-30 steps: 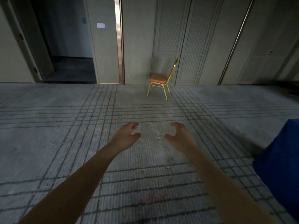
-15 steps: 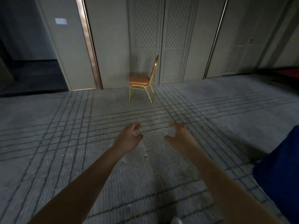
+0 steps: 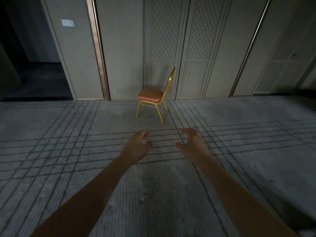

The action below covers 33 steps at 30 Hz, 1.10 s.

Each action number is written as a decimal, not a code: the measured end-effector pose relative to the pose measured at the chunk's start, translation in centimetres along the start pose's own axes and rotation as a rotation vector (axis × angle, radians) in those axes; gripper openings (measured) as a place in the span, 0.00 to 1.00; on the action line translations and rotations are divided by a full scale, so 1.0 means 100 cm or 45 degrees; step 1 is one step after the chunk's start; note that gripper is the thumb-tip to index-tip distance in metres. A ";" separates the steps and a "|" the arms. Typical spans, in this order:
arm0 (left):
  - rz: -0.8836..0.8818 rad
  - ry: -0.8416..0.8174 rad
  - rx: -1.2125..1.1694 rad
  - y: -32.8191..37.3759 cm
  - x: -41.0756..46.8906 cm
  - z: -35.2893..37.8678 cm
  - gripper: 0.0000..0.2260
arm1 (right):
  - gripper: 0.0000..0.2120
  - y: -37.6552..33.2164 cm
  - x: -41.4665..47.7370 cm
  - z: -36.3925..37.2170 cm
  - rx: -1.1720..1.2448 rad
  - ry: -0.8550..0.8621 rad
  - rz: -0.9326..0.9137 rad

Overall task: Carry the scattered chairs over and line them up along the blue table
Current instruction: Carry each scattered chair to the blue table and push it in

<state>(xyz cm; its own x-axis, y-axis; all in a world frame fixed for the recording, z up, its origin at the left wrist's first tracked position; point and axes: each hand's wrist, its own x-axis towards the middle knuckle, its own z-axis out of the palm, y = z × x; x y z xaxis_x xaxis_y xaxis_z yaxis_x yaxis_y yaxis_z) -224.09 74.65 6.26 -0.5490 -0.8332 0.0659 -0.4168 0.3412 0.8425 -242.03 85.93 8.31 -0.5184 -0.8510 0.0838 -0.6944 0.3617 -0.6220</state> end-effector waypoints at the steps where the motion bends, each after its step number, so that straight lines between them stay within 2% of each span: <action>1: 0.000 -0.004 0.024 0.001 0.029 0.008 0.21 | 0.29 0.010 0.028 -0.002 -0.005 -0.018 0.011; 6: -0.018 -0.034 0.017 0.001 0.137 0.031 0.21 | 0.30 0.041 0.131 -0.002 -0.030 -0.058 0.041; 12: -0.031 -0.091 -0.013 0.002 0.312 0.061 0.28 | 0.31 0.074 0.285 -0.010 -0.037 -0.052 0.105; 18: 0.017 -0.158 -0.003 0.015 0.473 0.089 0.18 | 0.29 0.098 0.419 -0.027 0.001 -0.023 0.120; 25: 0.000 -0.215 0.006 0.009 0.615 0.141 0.17 | 0.31 0.149 0.555 -0.030 -0.005 -0.053 0.214; 31: -0.004 -0.174 -0.059 0.021 0.767 0.183 0.17 | 0.31 0.202 0.715 -0.050 -0.011 -0.074 0.107; 33: 0.005 -0.126 -0.077 0.037 0.819 0.198 0.23 | 0.31 0.216 0.776 -0.066 -0.017 -0.069 0.063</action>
<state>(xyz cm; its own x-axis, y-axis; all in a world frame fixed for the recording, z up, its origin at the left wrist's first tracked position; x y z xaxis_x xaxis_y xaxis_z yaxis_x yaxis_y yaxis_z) -284.94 16.33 4.20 -0.6205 -0.7840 0.0186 -0.3719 0.3151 0.8731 -300.54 30.25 6.45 -0.5247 -0.8512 0.0104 -0.6754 0.4088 -0.6137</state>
